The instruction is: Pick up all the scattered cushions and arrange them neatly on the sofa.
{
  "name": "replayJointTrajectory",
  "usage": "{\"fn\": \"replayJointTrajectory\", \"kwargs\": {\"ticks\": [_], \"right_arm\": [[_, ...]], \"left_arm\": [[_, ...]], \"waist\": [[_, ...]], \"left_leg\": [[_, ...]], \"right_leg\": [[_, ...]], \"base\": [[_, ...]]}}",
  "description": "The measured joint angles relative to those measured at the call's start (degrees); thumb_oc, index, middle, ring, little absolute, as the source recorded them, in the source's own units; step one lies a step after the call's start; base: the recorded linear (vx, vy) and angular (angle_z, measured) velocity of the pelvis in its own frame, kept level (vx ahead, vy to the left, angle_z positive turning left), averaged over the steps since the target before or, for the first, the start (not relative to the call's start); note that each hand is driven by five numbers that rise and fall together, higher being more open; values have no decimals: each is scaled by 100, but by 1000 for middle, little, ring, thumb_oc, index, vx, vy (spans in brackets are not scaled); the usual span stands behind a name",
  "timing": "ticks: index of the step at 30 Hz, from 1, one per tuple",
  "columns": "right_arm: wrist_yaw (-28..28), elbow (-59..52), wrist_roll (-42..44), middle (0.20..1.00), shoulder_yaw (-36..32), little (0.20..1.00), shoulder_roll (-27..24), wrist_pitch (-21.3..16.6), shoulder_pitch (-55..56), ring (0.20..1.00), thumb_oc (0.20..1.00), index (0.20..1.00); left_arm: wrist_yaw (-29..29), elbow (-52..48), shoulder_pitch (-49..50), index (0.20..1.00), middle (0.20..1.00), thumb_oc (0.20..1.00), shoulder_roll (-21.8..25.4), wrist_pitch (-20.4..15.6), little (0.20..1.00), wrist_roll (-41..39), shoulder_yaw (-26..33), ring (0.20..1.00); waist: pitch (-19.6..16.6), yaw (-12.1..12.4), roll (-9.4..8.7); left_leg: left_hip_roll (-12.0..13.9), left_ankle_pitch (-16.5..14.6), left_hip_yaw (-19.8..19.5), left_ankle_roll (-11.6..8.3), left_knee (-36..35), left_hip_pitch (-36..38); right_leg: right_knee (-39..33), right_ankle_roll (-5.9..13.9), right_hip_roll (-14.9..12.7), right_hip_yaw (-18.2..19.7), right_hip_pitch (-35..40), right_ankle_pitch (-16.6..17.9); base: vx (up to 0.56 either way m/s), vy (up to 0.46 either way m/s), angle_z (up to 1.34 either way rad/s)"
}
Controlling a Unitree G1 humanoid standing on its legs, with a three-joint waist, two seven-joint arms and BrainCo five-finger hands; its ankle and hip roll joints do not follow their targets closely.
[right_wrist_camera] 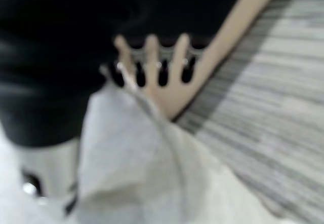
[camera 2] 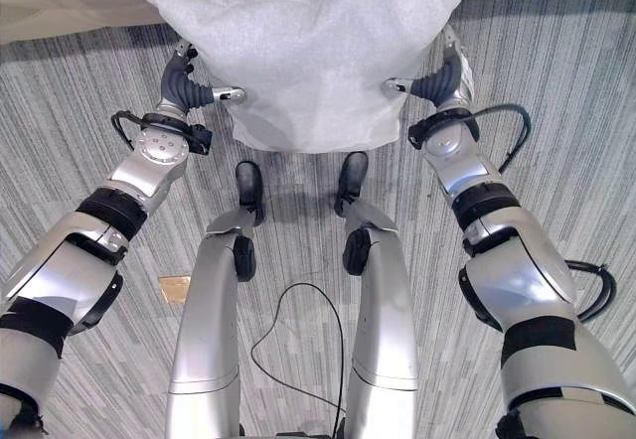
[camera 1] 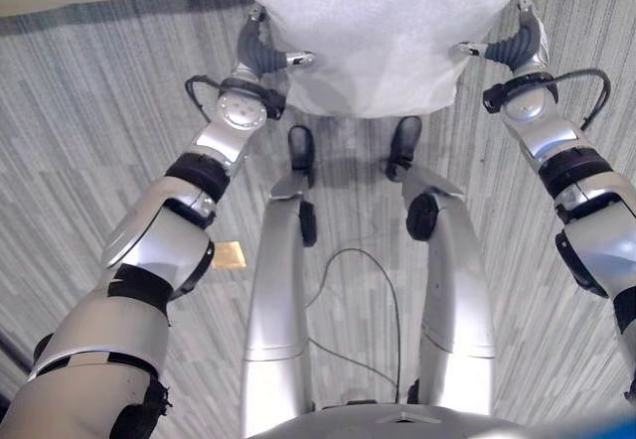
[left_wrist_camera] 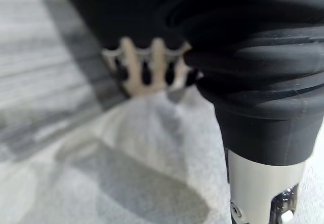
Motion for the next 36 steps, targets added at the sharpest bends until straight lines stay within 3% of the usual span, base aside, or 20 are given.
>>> {"fn": "replayJointTrajectory", "kwargs": {"ticks": [6,11,16,17,20,21,22,23,36], "right_arm": [[-100,190,-132,1000,-47,1000,251,59,-5,1000,1000,1000],[-365,192,-87,1000,-247,1000,787,96,-88,1000,1000,1000],[-793,181,6,1000,-628,1000,1230,100,-125,1000,1000,1000],[-1081,184,64,1000,-745,1000,1483,105,-131,1000,1000,1000],[-1208,183,107,1000,-787,1000,1522,107,-136,1000,1000,1000],[-1275,182,141,573,-801,573,1526,125,-140,573,573,573],[-1297,182,160,445,-831,445,1523,143,-141,445,445,445],[-1306,181,208,200,-864,200,1517,151,-141,200,200,200],[-1261,-340,376,200,-1147,200,1261,265,-93,200,200,200]], "left_arm": [[145,-1,-6,1000,1000,1000,-41,0,1000,-31,3,1000],[314,-2,-45,1000,1000,1000,-156,-2,1000,-118,22,1000],[666,-7,-72,1000,1000,1000,-626,-25,1000,-297,355,1000],[958,-3,-122,1000,1000,1000,-928,-35,1000,-490,531,1000],[1130,-2,-165,1000,1000,1000,-1034,-32,1000,-524,560,1000],[1192,-1,-207,868,868,868,-1103,-23,868,-532,571,868],[1224,-1,-228,589,589,589,-1110,-20,589,-532,566,589],[1256,-1,-243,200,200,200,-1132,-17,200,-532,567,200],[1253,-459,-228,200,200,200,-802,-2,200,-547,682,200]], "waist": [[16,7,2],[125,9,14],[206,23,38],[209,30,44],[209,39,45],[210,73,47],[210,100,47],[210,132,47],[213,188,53]], "left_leg": [[-15,0,-18,1,69,0],[-14,10,-29,-8,82,0],[-12,34,-37,-11,78,0],[-9,35,-48,-12,73,0],[-24,39,-56,-18,71,0],[-27,54,-62,-29,55,0],[-28,57,-68,-32,55,0],[-29,59,-74,-36,56,0],[-51,163,-123,-90,-27,30]], "right_leg": [[75,-8,-17,-6,4,-10],[106,-7,-16,-6,6,-11],[106,-10,-8,-11,5,-5],[115,-36,1,-18,3,7],[127,-43,0,-25,2,9],[126,-48,-1,-31,1,12],[129,-49,0,-37,2,13],[138,-49,1,-40,2,12],[152,-100,-4,-78,-5,11]], "base": [[0,0,0],[0,0,0],[0,0,0],[0,0,0],[0,0,0],[0,0,0],[0,0,0],[0,0,0],[-9,4,2]]}}
